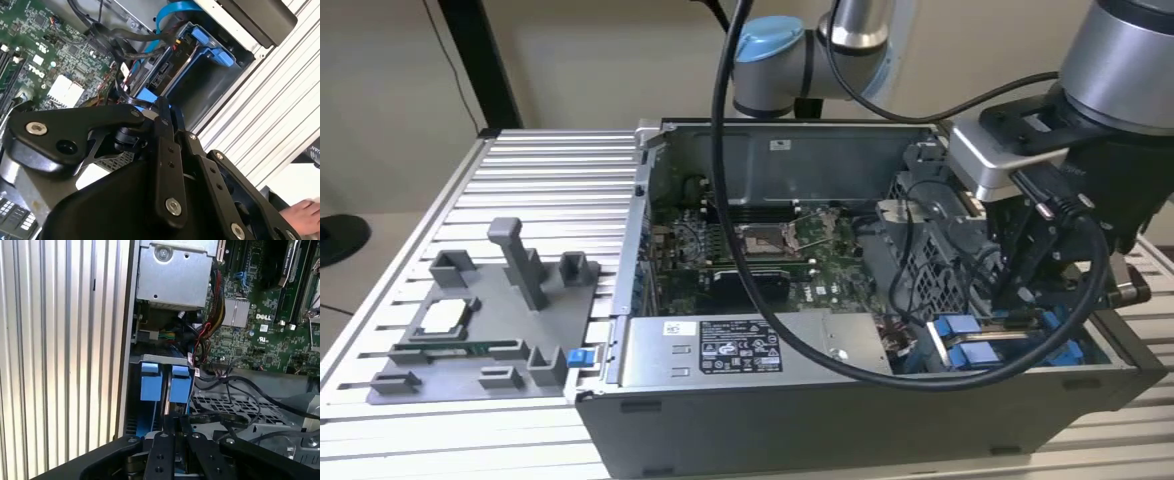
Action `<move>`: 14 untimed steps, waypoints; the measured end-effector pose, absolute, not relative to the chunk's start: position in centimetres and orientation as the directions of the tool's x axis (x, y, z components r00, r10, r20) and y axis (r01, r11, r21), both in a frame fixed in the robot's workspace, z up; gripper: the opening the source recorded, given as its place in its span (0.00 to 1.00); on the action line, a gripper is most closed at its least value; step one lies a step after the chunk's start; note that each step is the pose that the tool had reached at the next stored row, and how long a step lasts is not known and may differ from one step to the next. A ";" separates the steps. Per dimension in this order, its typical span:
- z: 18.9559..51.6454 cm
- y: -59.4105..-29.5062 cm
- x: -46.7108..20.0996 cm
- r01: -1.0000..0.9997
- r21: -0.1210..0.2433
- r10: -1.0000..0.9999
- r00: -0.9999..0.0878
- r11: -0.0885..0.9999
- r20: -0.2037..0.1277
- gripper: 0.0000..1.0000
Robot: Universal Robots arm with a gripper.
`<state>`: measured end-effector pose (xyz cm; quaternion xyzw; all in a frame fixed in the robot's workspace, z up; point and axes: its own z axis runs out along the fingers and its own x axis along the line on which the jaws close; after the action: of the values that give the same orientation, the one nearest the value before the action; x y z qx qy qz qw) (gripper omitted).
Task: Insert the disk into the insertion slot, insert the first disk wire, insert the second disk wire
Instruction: 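Insert the second disk wire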
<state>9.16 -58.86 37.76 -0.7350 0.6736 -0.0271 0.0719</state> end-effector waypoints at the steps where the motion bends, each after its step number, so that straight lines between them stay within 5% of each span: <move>1: 37.7 -58.9 9.2 -0.987 -0.141 -0.995 0.091 -0.083 -0.050 0.00; 14: 37.7 -58.9 9.2 -0.988 -0.132 -0.995 0.091 -0.085 -0.038 0.00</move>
<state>9.16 -58.88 37.70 -0.7359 0.6736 -0.0306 0.0614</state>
